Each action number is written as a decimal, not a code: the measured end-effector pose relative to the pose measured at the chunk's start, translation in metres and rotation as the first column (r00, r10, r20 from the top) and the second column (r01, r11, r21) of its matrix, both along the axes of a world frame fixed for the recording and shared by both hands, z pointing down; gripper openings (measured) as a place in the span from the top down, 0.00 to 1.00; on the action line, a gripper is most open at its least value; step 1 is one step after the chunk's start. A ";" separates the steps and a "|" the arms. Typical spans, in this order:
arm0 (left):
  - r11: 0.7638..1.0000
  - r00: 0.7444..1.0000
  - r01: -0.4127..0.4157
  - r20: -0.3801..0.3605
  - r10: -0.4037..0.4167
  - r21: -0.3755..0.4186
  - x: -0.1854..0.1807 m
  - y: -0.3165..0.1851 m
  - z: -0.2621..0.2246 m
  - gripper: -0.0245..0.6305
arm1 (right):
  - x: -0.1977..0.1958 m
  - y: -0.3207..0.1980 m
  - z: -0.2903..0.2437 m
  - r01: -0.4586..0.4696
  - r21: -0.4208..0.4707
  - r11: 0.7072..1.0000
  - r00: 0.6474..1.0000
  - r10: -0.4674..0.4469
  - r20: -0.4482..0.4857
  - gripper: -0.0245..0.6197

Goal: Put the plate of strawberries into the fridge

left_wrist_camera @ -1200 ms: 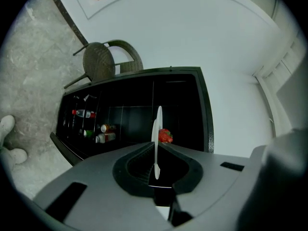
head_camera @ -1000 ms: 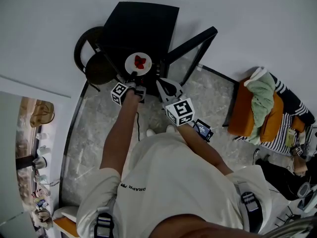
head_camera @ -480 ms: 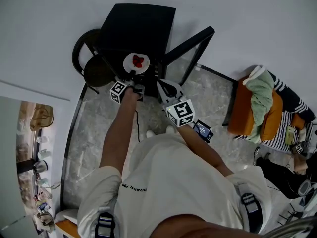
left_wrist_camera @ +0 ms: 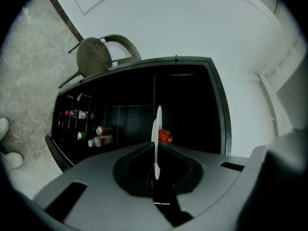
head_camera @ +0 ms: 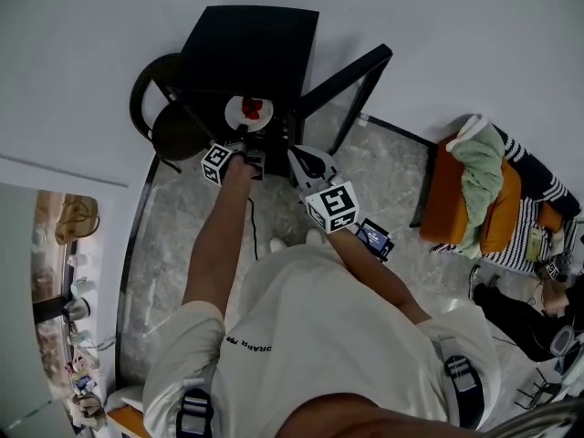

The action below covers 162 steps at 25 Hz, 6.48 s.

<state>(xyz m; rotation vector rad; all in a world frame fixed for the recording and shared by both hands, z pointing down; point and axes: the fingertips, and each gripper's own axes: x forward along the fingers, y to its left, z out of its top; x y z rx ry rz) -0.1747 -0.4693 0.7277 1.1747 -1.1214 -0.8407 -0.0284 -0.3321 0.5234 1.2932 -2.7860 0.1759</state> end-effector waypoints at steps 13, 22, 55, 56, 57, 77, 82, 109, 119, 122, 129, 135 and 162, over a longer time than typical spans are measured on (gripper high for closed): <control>1.000 1.000 -0.005 -0.001 0.005 -0.005 -0.002 -0.016 0.002 0.94 | -0.002 -0.003 0.003 -0.004 -0.008 1.000 1.000 0.004 -0.015 0.95; 1.000 1.000 0.005 -0.016 -0.005 0.003 0.003 -0.029 0.004 0.94 | -0.003 -0.004 0.006 -0.009 -0.013 1.000 1.000 0.009 -0.021 0.95; 0.993 0.997 0.074 -0.023 -0.072 0.096 0.011 -0.038 -0.005 0.78 | -0.004 -0.002 0.010 -0.002 -0.026 1.000 1.000 0.001 -0.025 0.95; 0.992 0.997 0.080 -0.025 -0.078 0.098 0.010 -0.036 -0.006 0.78 | -0.004 -0.002 0.009 -0.001 -0.026 1.000 1.000 0.000 -0.025 0.95; 0.992 0.996 0.083 -0.027 -0.081 0.100 0.010 -0.034 -0.006 0.77 | -0.005 -0.001 0.009 0.000 -0.025 1.000 1.000 -0.001 -0.025 0.95; 0.976 0.994 0.096 -0.071 -0.083 0.194 0.018 0.014 -0.034 0.76 | -0.007 0.006 0.005 0.012 -0.035 0.999 1.000 -0.012 0.016 0.95; 0.971 0.998 0.061 -0.045 -0.052 0.231 0.020 0.031 -0.049 0.77 | -0.011 0.010 0.000 0.024 -0.034 0.999 0.999 -0.023 0.023 0.95; 0.889 0.963 -0.139 0.268 0.020 0.436 0.063 0.115 -0.173 0.96 | -0.007 0.018 0.001 0.009 -0.049 0.999 0.999 -0.007 0.039 0.95; 0.861 0.657 -0.374 0.754 -0.018 0.346 0.061 0.131 -0.192 0.96 | -0.014 0.012 -0.002 0.009 -0.047 0.999 0.999 -0.008 0.031 0.95; 0.844 0.539 -0.428 0.841 -0.048 0.322 0.065 0.135 -0.201 0.96 | -0.018 0.012 -0.002 0.011 -0.046 0.999 1.000 -0.010 0.022 0.95; 0.812 0.330 -0.496 0.932 -0.151 0.307 0.076 0.141 -0.221 0.96 | -0.018 0.010 -0.001 0.008 -0.047 0.999 1.000 -0.007 0.020 0.95; 0.805 0.224 -0.517 0.954 -0.200 0.290 0.081 0.146 -0.230 0.96 | -0.019 0.010 -0.005 0.018 -0.040 0.999 0.999 -0.016 0.038 0.95; 0.793 0.165 -0.563 0.972 -0.165 0.230 0.097 0.159 -0.218 0.96 | -0.030 0.018 -0.010 0.057 0.006 0.998 0.998 -0.057 0.025 0.95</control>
